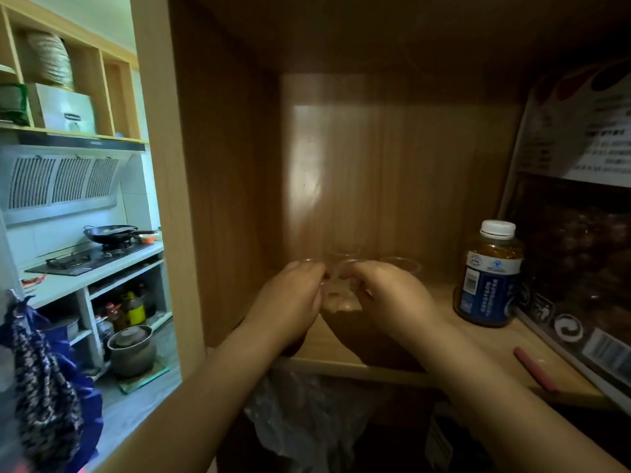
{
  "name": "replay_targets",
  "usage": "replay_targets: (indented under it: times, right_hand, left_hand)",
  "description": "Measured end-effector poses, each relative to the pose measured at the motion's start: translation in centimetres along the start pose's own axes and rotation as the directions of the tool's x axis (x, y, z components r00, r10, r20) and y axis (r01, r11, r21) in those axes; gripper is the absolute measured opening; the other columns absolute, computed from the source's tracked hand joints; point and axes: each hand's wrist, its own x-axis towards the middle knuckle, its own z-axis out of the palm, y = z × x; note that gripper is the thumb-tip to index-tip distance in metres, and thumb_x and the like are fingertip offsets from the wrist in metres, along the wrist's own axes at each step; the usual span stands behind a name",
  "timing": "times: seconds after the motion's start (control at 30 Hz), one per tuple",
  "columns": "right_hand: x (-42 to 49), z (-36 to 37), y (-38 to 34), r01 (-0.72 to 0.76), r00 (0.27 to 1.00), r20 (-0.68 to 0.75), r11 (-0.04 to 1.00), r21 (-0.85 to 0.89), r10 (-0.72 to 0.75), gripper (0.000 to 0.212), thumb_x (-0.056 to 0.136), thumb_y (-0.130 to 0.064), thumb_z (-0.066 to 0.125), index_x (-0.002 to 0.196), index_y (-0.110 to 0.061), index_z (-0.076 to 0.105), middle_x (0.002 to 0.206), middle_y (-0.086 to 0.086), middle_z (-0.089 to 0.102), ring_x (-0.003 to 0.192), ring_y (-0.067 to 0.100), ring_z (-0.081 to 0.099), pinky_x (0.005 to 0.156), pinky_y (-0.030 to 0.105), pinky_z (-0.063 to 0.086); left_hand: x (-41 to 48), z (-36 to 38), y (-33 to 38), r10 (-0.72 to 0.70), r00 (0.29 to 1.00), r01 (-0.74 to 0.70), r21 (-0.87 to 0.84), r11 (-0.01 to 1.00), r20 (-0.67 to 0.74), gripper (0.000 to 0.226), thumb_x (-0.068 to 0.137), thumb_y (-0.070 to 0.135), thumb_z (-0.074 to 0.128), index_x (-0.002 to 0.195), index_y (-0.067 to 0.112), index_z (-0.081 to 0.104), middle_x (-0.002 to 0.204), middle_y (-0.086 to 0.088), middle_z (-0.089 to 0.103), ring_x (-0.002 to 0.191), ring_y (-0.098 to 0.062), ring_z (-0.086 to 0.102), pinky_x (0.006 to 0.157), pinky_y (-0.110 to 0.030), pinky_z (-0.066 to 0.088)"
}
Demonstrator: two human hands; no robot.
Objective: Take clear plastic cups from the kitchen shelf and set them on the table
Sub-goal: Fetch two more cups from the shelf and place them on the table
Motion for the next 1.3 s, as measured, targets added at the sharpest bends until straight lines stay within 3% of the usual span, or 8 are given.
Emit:
replay_targets:
  times: [0.2,0.4,0.53,0.67,0.73,0.93,1.1,1.3]
  right_hand:
    - [-2.5,-2.1,-2.3,0.052,0.998,-0.041,0.998,-0.021,-0.052,0.031,0.084,-0.011,0.061,0.107,-0.031,0.059,0.092,-0.020,0.055,0.078,-0.006,0.046,0.057,0.005,0.036]
    - [-4.2,-3.7,-7.1,0.084,0.995,-0.052,0.996,0.020,-0.082,0.029,0.084,-0.010,0.057,0.107,-0.028,0.061,0.093,-0.013,0.063,0.084,0.005,0.056,0.069,0.028,0.053]
    - [-4.8,-3.8,-12.1,0.121,0.989,-0.087,0.992,0.045,-0.117,0.029,0.082,-0.012,0.060,0.105,-0.031,0.062,0.087,-0.024,0.053,0.078,-0.002,0.053,0.063,0.015,0.048]
    - [-3.7,-2.6,-18.4,0.128,0.990,-0.071,0.986,0.110,-0.121,0.028,0.081,-0.017,0.063,0.103,-0.034,0.063,0.087,-0.029,0.049,0.075,-0.005,0.050,0.064,0.006,0.039]
    - [-2.7,-1.3,-22.0,0.140,0.990,-0.037,0.979,0.148,-0.136,0.024,0.082,-0.018,0.065,0.099,-0.035,0.065,0.087,-0.027,0.052,0.074,-0.005,0.050,0.065,0.006,0.039]
    - [0.2,4.5,-35.2,0.270,0.963,-0.113,0.907,0.324,-0.246,0.022,0.078,-0.014,0.067,0.091,-0.031,0.068,0.076,-0.015,0.068,0.070,0.009,0.063,0.065,0.034,0.054]
    - [2.2,10.7,-48.1,0.422,0.896,-0.098,0.762,0.490,-0.434,0.023,0.077,-0.013,0.069,0.092,-0.030,0.069,0.081,-0.019,0.067,0.073,0.001,0.061,0.069,0.030,0.053]
    - [1.9,16.5,-62.3,0.520,0.783,-0.086,0.573,0.634,-0.615,0.020,0.079,-0.022,0.068,0.096,-0.032,0.067,0.091,-0.014,0.069,0.081,0.008,0.062,0.070,0.035,0.054]
  left_hand:
    - [-2.3,-1.7,0.2,0.055,0.998,-0.055,0.007,0.998,0.015,0.011,0.088,0.025,0.051,0.098,0.028,0.055,0.093,0.014,0.052,0.085,-0.001,0.045,0.064,-0.009,0.032]
    - [-6.4,-6.4,0.5,0.121,0.992,-0.121,0.015,0.993,-0.031,0.010,0.085,0.020,0.055,0.094,0.018,0.058,0.095,0.000,0.062,0.089,-0.015,0.050,0.069,-0.025,0.037]
    - [-10.3,-10.5,-0.5,0.113,0.993,-0.113,-0.004,0.994,-0.034,0.009,0.083,0.020,0.058,0.092,0.019,0.060,0.091,0.000,0.063,0.086,-0.016,0.052,0.073,-0.029,0.041]
    - [-14.8,-15.5,-3.3,0.071,0.993,-0.068,0.042,0.997,-0.092,0.007,0.081,0.019,0.060,0.085,0.023,0.056,0.080,0.014,0.056,0.079,-0.013,0.054,0.066,-0.024,0.042]
    - [-17.4,-18.2,-5.3,0.032,0.994,-0.024,0.081,0.996,-0.102,0.008,0.080,0.019,0.063,0.085,0.024,0.057,0.079,0.014,0.059,0.076,-0.012,0.056,0.063,-0.022,0.041]
    - [-27.0,-26.9,-12.6,-0.184,0.970,0.209,0.161,0.965,-0.158,0.006,0.080,0.023,0.061,0.087,0.025,0.060,0.084,0.009,0.063,0.083,-0.010,0.053,0.066,-0.028,0.043]
    - [-37.3,-35.2,-17.5,-0.352,0.917,0.394,0.286,0.873,-0.188,0.008,0.080,0.020,0.061,0.088,0.021,0.060,0.082,0.006,0.059,0.081,-0.013,0.051,0.071,-0.034,0.044]
    - [-49.3,-43.2,-19.2,-0.529,0.790,0.613,0.411,0.675,-0.309,0.004,0.082,0.021,0.060,0.082,0.018,0.057,0.079,0.007,0.056,0.079,-0.012,0.050,0.067,-0.032,0.045]
